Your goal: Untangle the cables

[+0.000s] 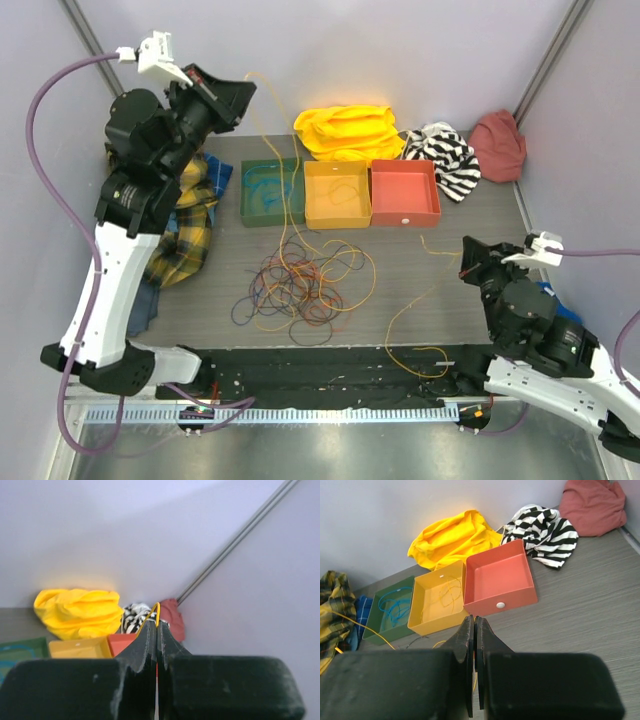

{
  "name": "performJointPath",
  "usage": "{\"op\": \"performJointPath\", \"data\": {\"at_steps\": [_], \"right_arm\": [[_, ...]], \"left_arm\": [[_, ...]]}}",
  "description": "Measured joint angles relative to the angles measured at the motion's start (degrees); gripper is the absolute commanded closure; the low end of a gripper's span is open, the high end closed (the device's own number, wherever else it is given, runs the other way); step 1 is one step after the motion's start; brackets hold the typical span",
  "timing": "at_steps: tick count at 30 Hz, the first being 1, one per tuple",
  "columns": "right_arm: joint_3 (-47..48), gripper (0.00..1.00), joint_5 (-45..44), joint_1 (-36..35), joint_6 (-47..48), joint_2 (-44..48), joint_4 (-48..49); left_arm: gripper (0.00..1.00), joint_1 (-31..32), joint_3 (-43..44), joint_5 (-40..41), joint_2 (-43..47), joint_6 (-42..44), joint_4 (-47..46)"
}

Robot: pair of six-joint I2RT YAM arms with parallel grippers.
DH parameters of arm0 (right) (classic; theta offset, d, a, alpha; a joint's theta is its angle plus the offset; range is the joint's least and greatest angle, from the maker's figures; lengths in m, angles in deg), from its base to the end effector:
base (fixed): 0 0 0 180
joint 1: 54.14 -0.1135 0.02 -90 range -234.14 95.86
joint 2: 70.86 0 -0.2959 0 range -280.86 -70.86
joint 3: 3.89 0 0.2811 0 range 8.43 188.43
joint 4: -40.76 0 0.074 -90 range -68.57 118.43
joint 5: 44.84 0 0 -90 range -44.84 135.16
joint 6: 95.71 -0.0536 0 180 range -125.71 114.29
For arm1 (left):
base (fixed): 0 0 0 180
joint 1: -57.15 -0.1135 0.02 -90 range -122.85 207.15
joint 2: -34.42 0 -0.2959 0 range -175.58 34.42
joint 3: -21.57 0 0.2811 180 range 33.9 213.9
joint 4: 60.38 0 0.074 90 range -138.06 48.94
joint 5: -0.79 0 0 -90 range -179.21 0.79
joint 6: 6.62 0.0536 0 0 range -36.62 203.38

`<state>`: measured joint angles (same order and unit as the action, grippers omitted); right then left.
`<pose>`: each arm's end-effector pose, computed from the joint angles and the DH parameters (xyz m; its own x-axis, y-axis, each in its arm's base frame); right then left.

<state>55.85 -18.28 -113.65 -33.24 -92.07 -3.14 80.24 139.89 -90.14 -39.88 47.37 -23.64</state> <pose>0.0726 0.0287 0.3865 -0.0113 0.3880 -0.9216 0.0810 0.9190 0.3860 0.2468 -0.1062 0.6099 -0.1450 -0.5772 -0.8036 0.3977 0.7097 -0.5815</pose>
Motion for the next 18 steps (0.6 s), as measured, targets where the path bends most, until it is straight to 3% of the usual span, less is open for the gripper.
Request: {"op": "performJointPath", "data": {"at_steps": [12, 18], "right_arm": [[-5.44, 0.99, 4.28, 0.0, -3.08, -3.69, 2.14], [-6.62, 0.99, 5.18, 0.0, -3.28, -4.09, 2.89]], "left_arm": [[1.0, 0.2, 20.02, -3.17, -19.06, 0.66, -7.87], [1.0, 0.2, 24.22, -3.67, -26.53, 0.44, -11.78]]}}
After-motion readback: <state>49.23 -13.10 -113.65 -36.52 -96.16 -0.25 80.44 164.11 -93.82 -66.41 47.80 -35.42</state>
